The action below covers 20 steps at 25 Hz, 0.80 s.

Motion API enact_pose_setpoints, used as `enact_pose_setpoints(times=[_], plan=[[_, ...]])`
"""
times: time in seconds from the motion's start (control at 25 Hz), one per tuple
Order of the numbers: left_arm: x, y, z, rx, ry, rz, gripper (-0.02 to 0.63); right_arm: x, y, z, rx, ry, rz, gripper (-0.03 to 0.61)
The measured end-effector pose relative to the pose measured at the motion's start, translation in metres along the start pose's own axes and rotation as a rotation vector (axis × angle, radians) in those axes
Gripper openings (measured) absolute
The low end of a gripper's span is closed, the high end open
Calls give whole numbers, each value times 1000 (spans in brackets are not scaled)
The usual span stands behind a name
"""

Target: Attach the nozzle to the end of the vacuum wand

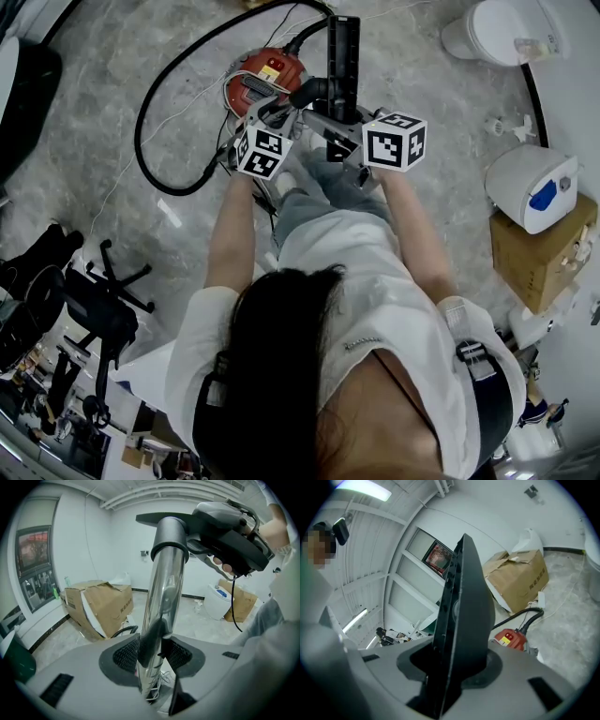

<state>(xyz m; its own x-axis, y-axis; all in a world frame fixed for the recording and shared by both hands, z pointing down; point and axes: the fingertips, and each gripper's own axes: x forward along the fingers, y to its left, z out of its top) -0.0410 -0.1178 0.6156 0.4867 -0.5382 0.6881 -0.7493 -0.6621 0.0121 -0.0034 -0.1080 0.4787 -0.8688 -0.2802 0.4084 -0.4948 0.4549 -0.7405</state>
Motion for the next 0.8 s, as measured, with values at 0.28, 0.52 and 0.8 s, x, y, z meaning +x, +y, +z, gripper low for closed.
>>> enact_pose_setpoints(times=[0.28,0.52,0.8], plan=[[1,-3,-1,16,11,-9,152,3,2,-3,21,60,29,137],[3,-3,3,17,13,-5,150,3,1,-10,-98,131,-42,127],[4,-5,6,37,22,-1,149,3,3,-23,-199,170,-83,117]])
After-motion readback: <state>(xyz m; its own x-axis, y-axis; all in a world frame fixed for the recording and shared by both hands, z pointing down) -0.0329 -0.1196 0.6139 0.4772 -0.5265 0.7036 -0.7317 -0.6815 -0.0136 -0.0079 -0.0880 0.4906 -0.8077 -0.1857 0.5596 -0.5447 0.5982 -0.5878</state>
